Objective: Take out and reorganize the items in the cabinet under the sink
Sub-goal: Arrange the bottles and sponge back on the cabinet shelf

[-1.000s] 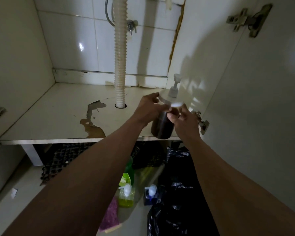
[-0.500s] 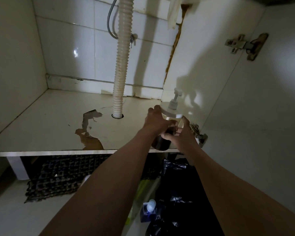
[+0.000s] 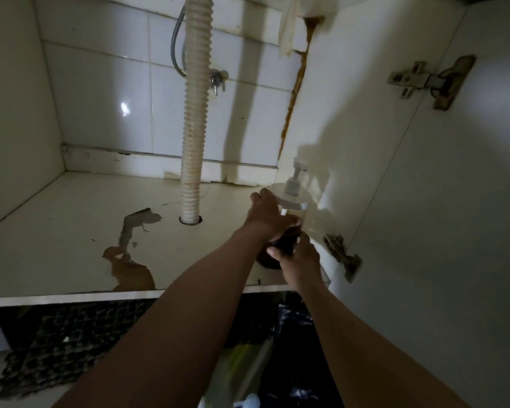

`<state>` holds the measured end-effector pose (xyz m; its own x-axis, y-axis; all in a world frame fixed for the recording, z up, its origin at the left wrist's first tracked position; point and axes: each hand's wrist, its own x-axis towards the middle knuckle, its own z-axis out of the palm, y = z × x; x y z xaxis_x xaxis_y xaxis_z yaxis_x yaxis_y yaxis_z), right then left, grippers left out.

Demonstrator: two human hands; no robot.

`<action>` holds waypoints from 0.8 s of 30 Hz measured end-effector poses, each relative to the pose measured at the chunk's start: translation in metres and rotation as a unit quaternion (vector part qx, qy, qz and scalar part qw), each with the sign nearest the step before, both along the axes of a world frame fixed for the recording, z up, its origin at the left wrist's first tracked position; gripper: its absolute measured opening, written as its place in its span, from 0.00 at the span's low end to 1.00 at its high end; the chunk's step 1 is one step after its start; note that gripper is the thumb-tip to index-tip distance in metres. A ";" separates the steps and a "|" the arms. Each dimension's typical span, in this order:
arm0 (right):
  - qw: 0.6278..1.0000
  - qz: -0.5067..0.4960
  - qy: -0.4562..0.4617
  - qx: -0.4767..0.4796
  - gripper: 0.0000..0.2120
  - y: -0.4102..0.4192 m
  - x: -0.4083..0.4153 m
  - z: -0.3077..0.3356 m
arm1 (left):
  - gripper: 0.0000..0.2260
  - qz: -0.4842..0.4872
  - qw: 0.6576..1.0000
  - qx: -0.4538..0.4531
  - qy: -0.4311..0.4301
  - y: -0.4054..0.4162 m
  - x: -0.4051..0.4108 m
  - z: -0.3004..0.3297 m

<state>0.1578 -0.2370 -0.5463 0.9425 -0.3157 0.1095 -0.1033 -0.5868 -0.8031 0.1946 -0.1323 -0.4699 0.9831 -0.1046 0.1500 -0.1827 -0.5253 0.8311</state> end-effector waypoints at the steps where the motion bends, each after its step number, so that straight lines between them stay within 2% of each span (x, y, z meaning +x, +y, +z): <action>1: 1.000 -0.007 -0.002 0.007 0.33 0.000 0.007 -0.001 | 0.41 0.002 1.000 0.005 -0.005 -0.003 0.007 0.000; 7: 0.999 -0.035 -0.017 0.012 0.34 -0.010 0.052 -0.003 | 0.40 0.009 1.000 0.000 -0.009 -0.022 0.048 0.000; 13: 0.999 -0.053 -0.005 -0.006 0.30 -0.017 0.100 0.000 | 0.39 0.021 1.000 0.019 -0.011 -0.043 0.091 0.003; 20: 0.997 -0.064 -0.038 0.025 0.23 -0.031 0.141 -0.007 | 0.41 0.029 0.999 0.030 -0.025 -0.063 0.130 -0.002; 24: 0.996 -0.065 -0.043 0.038 0.17 -0.037 0.153 -0.012 | 0.38 0.039 0.999 0.020 -0.023 -0.072 0.140 -0.005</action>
